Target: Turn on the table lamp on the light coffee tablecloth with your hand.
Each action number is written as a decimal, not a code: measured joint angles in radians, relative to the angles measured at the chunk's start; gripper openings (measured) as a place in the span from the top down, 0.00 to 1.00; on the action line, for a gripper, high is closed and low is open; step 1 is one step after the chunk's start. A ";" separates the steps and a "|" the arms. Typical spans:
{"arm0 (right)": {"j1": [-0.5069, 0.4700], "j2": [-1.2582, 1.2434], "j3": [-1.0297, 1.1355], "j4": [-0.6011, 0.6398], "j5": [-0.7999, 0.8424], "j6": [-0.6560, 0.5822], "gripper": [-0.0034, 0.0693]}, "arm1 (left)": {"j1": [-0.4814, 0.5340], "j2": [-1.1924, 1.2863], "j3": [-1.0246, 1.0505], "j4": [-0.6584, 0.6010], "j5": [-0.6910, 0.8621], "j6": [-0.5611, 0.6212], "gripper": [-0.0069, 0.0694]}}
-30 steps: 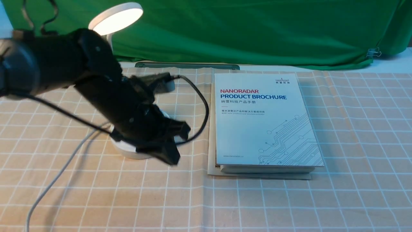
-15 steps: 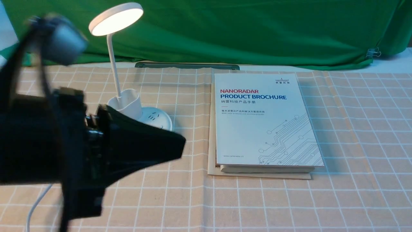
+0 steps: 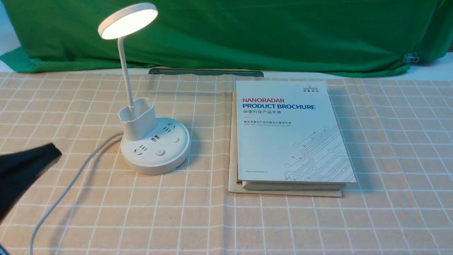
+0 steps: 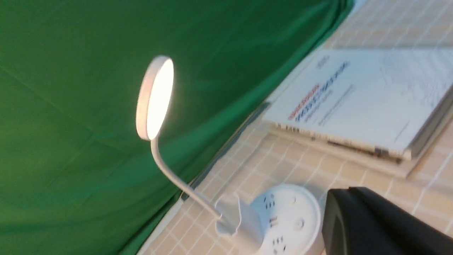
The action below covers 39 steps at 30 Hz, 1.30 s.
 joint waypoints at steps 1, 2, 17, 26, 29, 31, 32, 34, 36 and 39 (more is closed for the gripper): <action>0.000 0.000 0.000 0.000 0.000 0.000 0.63 | 0.000 -0.001 0.007 0.030 0.006 0.000 0.91; 0.000 0.000 0.000 0.000 0.000 0.000 0.63 | 0.000 -0.001 0.019 0.074 0.020 0.000 0.91; 0.000 0.000 0.000 0.000 0.000 0.000 0.62 | 0.085 -0.247 0.193 0.346 -0.069 -0.732 0.91; 0.000 0.000 0.000 0.000 0.001 0.000 0.62 | 0.253 -0.402 0.430 0.396 -0.365 -0.953 0.90; 0.000 0.000 0.000 0.000 0.001 0.000 0.62 | 0.268 -0.402 0.517 0.398 -0.369 -1.052 0.90; 0.000 0.000 0.000 0.000 0.000 0.000 0.62 | 0.268 -0.404 0.524 0.384 -0.317 -1.085 0.90; 0.000 0.000 0.000 0.000 0.000 -0.001 0.62 | 0.268 -0.404 0.524 0.365 -0.276 -1.096 0.90; 0.000 0.000 0.000 0.000 0.000 -0.001 0.62 | 0.268 -0.405 0.525 0.344 -0.208 -1.102 0.90; 0.000 0.000 0.000 0.000 0.000 -0.001 0.62 | 0.268 -0.405 0.525 0.339 -0.195 -1.102 0.90; 0.000 0.000 0.000 0.000 0.000 -0.001 0.62 | 0.268 -0.406 0.525 0.334 -0.190 -1.102 0.90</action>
